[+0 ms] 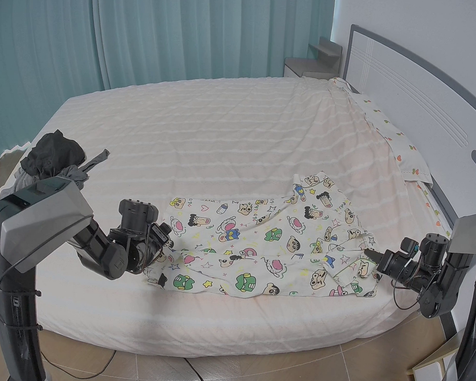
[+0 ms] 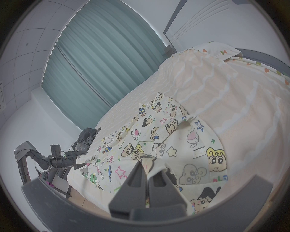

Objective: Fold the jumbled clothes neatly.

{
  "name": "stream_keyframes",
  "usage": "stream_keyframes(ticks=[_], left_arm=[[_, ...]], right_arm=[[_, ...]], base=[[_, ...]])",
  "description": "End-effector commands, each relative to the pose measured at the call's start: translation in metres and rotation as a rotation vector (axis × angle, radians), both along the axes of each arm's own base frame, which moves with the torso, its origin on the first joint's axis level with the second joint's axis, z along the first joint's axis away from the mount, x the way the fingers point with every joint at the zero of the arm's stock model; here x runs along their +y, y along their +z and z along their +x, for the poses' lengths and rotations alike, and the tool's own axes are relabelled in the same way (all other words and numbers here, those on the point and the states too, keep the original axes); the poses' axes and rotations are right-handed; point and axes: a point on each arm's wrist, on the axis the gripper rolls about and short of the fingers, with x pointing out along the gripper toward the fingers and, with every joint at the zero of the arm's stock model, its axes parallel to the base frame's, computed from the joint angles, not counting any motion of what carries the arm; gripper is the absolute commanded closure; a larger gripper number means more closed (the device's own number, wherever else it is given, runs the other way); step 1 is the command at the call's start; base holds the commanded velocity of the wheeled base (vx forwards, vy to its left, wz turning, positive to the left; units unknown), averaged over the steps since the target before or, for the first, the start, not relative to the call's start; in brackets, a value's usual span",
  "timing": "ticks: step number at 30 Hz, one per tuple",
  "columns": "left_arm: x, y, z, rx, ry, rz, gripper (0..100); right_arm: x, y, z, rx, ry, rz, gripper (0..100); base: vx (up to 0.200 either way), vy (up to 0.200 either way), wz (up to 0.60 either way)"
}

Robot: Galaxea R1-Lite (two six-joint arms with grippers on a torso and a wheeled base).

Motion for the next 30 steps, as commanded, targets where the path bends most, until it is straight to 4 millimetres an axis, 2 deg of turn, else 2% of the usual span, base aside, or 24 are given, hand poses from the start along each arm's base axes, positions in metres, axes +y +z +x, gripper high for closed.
stream_keyframes(ticks=[1,5,6,11,15,20,24,27,29,30], left_arm=[[0.020,0.028,-0.005,-0.052,0.045,-0.021,0],[0.035,0.039,-0.022,-0.046,0.050,-0.041,0],[0.036,0.040,-0.024,-0.044,0.049,-0.045,0],[0.046,0.031,-0.056,0.033,0.027,-0.108,0],[0.058,0.021,-0.071,0.060,0.031,-0.182,0],[0.071,0.007,-0.088,0.108,0.024,-0.275,0],[0.074,0.001,-0.106,0.141,-0.076,-0.381,0],[0.074,-0.001,-0.112,0.150,-0.117,-0.412,0],[0.074,-0.001,-0.116,0.159,-0.160,-0.444,0],[0.074,-0.002,-0.121,0.168,-0.194,-0.472,0]], right_arm=[[0.002,0.005,0.003,-0.012,-0.011,0.034,100],[0.002,0.006,0.005,-0.006,-0.017,0.062,100],[0.002,0.006,0.005,-0.005,-0.019,0.064,0],[0.001,0.004,0.005,0.007,-0.025,0.074,0],[-0.004,0.005,0.004,0.009,-0.043,0.079,0],[-0.018,0.006,-0.008,0.036,-0.093,0.087,0],[-0.032,0.011,-0.034,0.081,-0.152,0.094,0],[-0.031,0.019,-0.050,0.114,-0.181,0.137,0],[-0.021,0.030,-0.065,0.150,-0.214,0.227,0],[-0.009,0.037,-0.071,0.175,-0.226,0.303,0]], base=[[0.000,0.000,0.00],[0.000,0.000,0.00],[0.000,0.000,0.00],[0.000,0.000,0.00],[0.000,0.000,0.00],[0.000,0.000,0.00],[0.000,0.000,0.00],[0.000,0.000,0.00],[0.000,0.000,0.00],[0.000,0.000,0.00]])
